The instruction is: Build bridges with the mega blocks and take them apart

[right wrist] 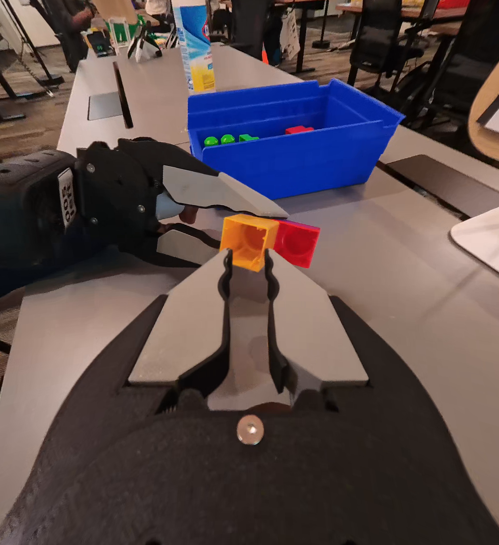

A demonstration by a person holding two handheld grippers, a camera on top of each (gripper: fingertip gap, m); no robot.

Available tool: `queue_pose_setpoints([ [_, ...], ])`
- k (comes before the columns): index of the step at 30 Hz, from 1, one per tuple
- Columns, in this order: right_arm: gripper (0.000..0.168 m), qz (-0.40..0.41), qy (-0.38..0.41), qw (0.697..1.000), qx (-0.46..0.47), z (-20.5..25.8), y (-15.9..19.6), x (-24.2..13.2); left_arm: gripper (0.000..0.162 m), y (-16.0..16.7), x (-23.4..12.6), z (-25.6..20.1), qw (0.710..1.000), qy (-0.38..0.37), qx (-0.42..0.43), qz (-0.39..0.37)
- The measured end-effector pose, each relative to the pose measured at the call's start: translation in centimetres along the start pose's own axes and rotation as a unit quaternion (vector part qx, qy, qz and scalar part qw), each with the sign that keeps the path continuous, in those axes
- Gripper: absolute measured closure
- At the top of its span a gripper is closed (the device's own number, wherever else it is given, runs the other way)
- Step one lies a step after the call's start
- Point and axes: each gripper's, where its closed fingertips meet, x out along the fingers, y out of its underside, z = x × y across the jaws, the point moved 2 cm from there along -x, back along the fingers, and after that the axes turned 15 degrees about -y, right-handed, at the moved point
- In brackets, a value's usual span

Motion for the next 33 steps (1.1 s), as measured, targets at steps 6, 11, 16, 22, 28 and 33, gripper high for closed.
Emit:
queue_pose_setpoints([
  [6,0.162,0.006,0.039,0.999,0.015,-1.2,0.7,0.7,0.126,-0.8,-0.1,-0.3,1.000,0.002,-0.001,-0.008],
  [11,0.168,0.012,0.071,0.997,-0.006,-1.7,0.9,0.3,0.122,-1.1,-0.1,-0.5,0.999,0.018,-0.039,-0.013],
  [16,0.168,0.003,0.094,0.996,-0.003,-2.5,0.9,-0.5,0.120,0.1,0.2,-0.4,0.998,0.029,-0.059,0.013],
  [22,0.168,-0.065,0.151,0.986,-0.024,-3.8,-1.0,-4.0,0.115,0.3,0.1,-0.7,0.964,0.115,-0.238,0.039],
  [28,0.168,-0.097,0.176,0.975,-0.099,-2.9,-2.9,-5.6,0.119,-5.4,-1.5,0.0,0.729,0.339,-0.594,-0.030],
  [33,0.168,-0.093,0.187,0.967,-0.145,-2.5,-3.1,-6.1,0.124,-5.0,-1.1,1.7,0.641,0.347,-0.684,-0.033],
])
